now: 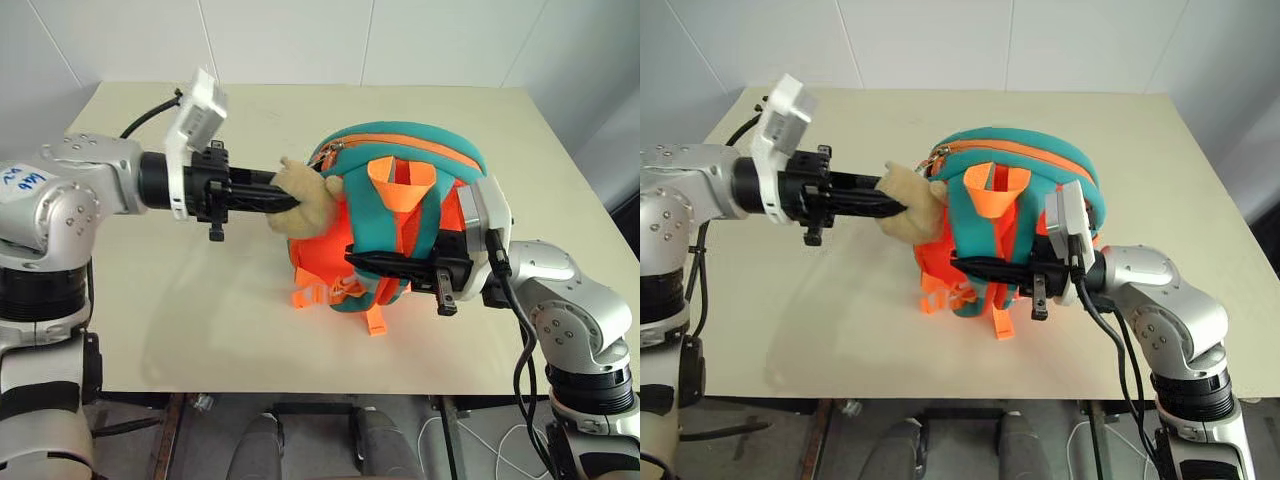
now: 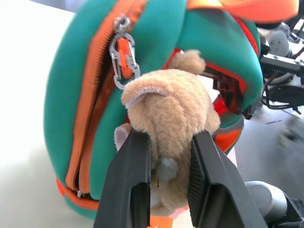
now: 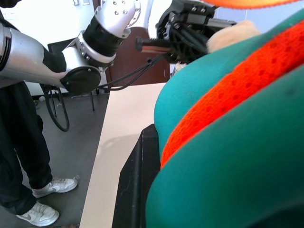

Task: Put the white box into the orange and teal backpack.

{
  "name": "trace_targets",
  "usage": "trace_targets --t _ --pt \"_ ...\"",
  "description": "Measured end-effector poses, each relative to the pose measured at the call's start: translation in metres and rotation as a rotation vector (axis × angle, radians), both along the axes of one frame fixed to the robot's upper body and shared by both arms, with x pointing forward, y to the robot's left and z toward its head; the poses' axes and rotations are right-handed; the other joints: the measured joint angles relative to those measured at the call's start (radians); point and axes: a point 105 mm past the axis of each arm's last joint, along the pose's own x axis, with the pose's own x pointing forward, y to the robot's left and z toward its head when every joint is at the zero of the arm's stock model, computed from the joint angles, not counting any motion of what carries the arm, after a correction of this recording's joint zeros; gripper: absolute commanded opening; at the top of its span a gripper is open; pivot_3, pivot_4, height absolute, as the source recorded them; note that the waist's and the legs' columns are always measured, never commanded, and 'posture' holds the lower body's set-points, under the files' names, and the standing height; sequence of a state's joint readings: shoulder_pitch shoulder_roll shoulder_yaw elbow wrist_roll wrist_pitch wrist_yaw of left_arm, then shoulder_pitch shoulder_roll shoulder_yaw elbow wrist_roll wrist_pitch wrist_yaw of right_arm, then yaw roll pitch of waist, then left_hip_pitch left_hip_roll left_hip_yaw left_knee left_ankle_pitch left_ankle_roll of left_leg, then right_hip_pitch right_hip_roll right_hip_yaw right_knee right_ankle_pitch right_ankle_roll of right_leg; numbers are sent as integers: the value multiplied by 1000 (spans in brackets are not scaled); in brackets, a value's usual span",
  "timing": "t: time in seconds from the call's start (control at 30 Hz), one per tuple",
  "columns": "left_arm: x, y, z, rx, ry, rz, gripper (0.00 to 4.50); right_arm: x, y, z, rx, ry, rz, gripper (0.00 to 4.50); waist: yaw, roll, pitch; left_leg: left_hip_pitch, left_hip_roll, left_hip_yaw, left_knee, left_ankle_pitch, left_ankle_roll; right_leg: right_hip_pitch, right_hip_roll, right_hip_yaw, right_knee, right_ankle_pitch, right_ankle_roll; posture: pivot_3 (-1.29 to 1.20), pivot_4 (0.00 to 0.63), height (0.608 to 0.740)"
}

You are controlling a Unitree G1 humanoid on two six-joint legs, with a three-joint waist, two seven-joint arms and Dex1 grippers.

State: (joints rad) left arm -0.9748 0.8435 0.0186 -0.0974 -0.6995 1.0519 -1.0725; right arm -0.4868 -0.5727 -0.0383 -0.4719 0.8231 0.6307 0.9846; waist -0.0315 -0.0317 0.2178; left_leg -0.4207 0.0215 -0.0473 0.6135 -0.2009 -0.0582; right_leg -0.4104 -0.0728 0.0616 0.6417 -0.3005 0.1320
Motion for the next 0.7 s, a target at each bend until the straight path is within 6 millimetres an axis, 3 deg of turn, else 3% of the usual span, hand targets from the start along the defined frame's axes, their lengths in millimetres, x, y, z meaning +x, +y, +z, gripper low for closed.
trace_targets --t 0.4,0.5,0.7 --pt "34 35 1 -47 95 42 489 0 0 -5 23 27 -45 0 1 0 0 0 0 0 -1 0 0 -1 0 0 -1 -1 -1 0 150 740" --pt "49 52 -5 -53 119 121 489 -1 1 -6 24 28 -49 0 -1 0 0 0 0 0 -1 0 0 -1 0 0 -1 -1 -1 0 150 740" --pt "58 62 -13 -16 138 145 481 -2 1 -7 26 32 -67 0 0 0 0 -1 0 0 -2 0 0 0 0 0 -2 0 -1 0 150 740"
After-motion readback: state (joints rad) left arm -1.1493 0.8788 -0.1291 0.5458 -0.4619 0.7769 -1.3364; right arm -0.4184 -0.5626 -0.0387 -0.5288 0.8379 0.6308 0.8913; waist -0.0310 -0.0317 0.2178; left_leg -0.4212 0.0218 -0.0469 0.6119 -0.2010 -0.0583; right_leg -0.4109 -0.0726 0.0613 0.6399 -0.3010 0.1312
